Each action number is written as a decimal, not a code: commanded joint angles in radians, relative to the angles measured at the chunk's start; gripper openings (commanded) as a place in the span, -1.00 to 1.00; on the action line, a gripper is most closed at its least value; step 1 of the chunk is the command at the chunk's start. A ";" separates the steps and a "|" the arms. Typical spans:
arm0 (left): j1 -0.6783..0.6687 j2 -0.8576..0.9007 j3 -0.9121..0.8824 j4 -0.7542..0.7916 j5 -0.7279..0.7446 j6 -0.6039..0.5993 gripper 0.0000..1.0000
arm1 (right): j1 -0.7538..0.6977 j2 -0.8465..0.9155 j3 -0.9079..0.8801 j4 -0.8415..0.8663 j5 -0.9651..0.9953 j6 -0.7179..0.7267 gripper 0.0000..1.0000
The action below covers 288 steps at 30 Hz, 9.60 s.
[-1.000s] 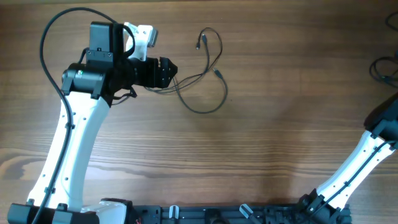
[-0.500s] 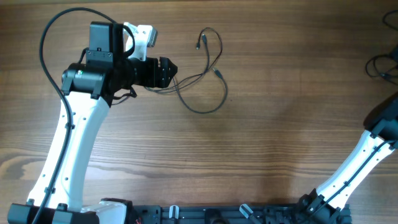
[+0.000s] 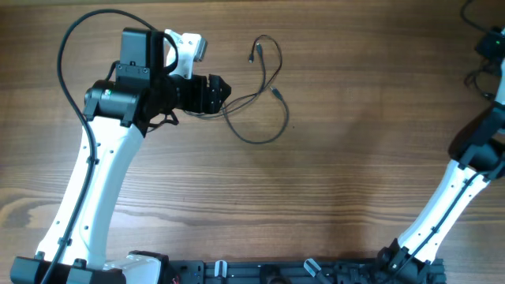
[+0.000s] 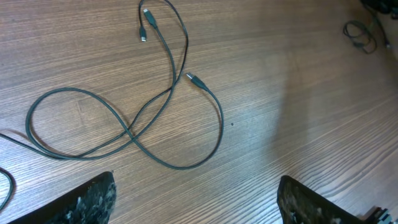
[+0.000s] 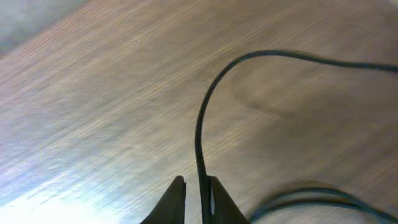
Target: Untangle cables
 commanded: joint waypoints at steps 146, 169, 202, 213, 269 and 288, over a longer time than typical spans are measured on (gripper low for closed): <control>0.554 -0.004 0.018 0.109 0.140 0.179 0.88 | 1.154 -0.324 -0.537 -0.103 -0.414 -0.370 0.99; 0.554 -0.004 0.018 0.102 0.171 0.179 0.88 | 1.154 -0.241 -0.538 -0.006 -0.412 -0.368 0.99; 0.554 -0.004 0.018 0.102 0.207 0.179 0.89 | 1.154 -0.209 -0.538 -0.105 -0.351 -0.339 -0.48; 0.554 -0.004 0.018 0.101 0.222 0.179 0.90 | 1.147 -0.213 -0.531 -0.102 -0.269 -0.257 -0.92; 0.554 -0.005 0.018 0.101 0.267 0.179 0.92 | 1.148 -0.246 -0.504 0.037 -0.294 -0.172 0.19; 0.554 -0.008 0.018 0.101 0.282 0.175 0.92 | 1.155 -0.241 -0.522 0.033 -0.213 -0.126 0.20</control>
